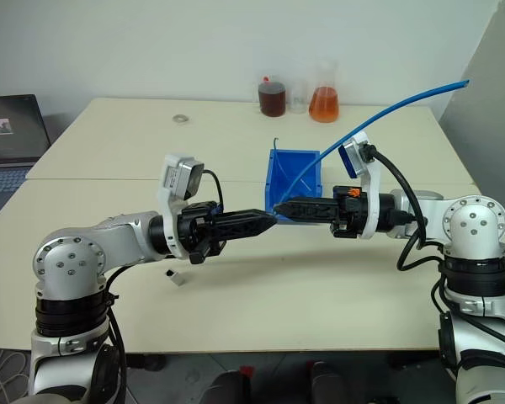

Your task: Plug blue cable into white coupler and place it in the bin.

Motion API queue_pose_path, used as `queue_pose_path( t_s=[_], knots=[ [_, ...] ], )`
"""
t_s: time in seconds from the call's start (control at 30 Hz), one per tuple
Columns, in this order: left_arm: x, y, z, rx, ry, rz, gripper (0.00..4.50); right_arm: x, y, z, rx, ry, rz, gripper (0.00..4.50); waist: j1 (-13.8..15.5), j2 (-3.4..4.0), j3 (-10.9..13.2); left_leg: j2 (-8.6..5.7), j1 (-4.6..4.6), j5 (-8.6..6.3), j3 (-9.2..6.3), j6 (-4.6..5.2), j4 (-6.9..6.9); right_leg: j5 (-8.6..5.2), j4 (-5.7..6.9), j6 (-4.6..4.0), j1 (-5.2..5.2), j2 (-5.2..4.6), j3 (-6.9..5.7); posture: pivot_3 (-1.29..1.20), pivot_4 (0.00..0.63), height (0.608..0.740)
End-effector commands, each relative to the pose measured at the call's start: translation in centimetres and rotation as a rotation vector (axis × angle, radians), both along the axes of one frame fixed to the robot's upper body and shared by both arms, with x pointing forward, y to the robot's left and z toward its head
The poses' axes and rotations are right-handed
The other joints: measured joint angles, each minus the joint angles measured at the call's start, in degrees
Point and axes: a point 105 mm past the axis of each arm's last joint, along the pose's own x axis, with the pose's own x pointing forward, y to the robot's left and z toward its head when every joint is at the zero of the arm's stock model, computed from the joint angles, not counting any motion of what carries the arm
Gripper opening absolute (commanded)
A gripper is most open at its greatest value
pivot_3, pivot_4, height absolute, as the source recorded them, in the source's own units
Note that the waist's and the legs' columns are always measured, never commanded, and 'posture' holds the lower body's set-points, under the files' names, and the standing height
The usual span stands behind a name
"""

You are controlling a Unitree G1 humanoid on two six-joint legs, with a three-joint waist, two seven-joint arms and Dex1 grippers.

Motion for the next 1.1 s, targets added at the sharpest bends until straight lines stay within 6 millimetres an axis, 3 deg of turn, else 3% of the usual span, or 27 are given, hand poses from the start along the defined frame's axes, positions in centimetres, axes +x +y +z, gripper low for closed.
queue_pose_path(
  t_s=[0.03, 0.07, 0.47, 0.6, 0.67, 0.87, 0.97, 1.1],
  knots=[
    [-0.4, -0.1, 0.6, -0.012, -0.060, -0.006, 0.57, -0.3, -0.1, 1.3, 0.008, -0.059, 0.017, 0.18, 0.0, 0.00, 0.0, 0.00, 0.00, 0.00, 0.00, 0.00, 0.00, 0.00, -0.01, 0.00, 0.00, 0.00, 0.00, 0.00, 0.150, 0.740],
    [-0.4, 0.0, 0.6, -0.020, -0.059, -0.003, 0.92, -0.3, 0.0, 1.4, 0.010, -0.061, 0.015, 0.18, 0.0, 0.00, 0.0, 0.00, 0.00, 0.00, 0.00, 0.00, -0.01, 0.00, -0.03, 0.00, 0.00, 0.00, 0.00, 0.00, 0.150, 0.740],
    [-0.7, 2.2, 2.7, 0.035, -0.152, 0.059, 3.31, 0.5, -0.5, 1.6, 0.005, -0.080, -0.044, 0.18, 0.0, 0.00, 0.0, 0.02, -0.06, -0.01, 0.00, 0.00, -0.04, 0.00, -0.19, 0.01, 0.00, 0.00, -0.01, 0.00, 0.150, 0.740],
    [1.8, 8.1, 2.8, 0.289, -0.331, 0.420, 4.15, 0.7, -0.8, 0.7, -0.004, -0.088, -0.071, 0.18, -0.3, -0.09, 0.2, 0.02, -0.06, -0.01, 0.01, 0.00, -0.08, -0.03, -0.22, 0.06, -0.02, 0.00, -0.01, 0.00, 0.150, 0.740],
    [1.9, 10.1, 2.2, 0.372, -0.375, 0.520, 4.48, 0.6, -0.7, 0.4, -0.006, -0.092, -0.067, 0.18, -0.5, -0.04, 0.2, 0.07, -0.04, -0.01, 0.03, 0.00, -0.15, 0.00, -0.24, -0.02, -0.07, 0.04, 0.03, 0.00, 0.150, 0.740],
    [0.8, 14.9, -1.6, 0.592, -0.447, 0.773, 4.48, 0.6, -0.1, 0.0, -0.005, -0.108, -0.052, 0.18, -0.5, 0.10, 0.4, 0.08, -0.08, -0.02, 0.12, -0.01, -0.23, -0.01, -0.30, -0.05, -0.14, -0.02, 0.07, 0.00, 0.150, 0.740],
    [-1.5, 16.4, -5.2, 0.657, -0.387, 0.832, 4.48, 0.9, 0.2, -0.1, 0.007, -0.106, -0.045, 0.18, -0.4, 0.09, 0.4, 0.10, -0.09, -0.02, 0.16, -0.01, -0.25, -0.02, -0.29, -0.07, -0.18, -0.04, 0.09, 0.00, 0.150, 0.740],
    [-3.1, 18.3, -7.1, 0.688, -0.352, 0.918, 4.48, 0.8, 0.4, -0.3, 0.011, -0.100, -0.028, 0.18, -0.2, 0.08, 0.4, 0.11, -0.09, -0.03, 0.17, -0.01, -0.25, -0.02, -0.30, -0.07, -0.18, -0.05, 0.10, 0.00, 0.150, 0.740]
  ],
)
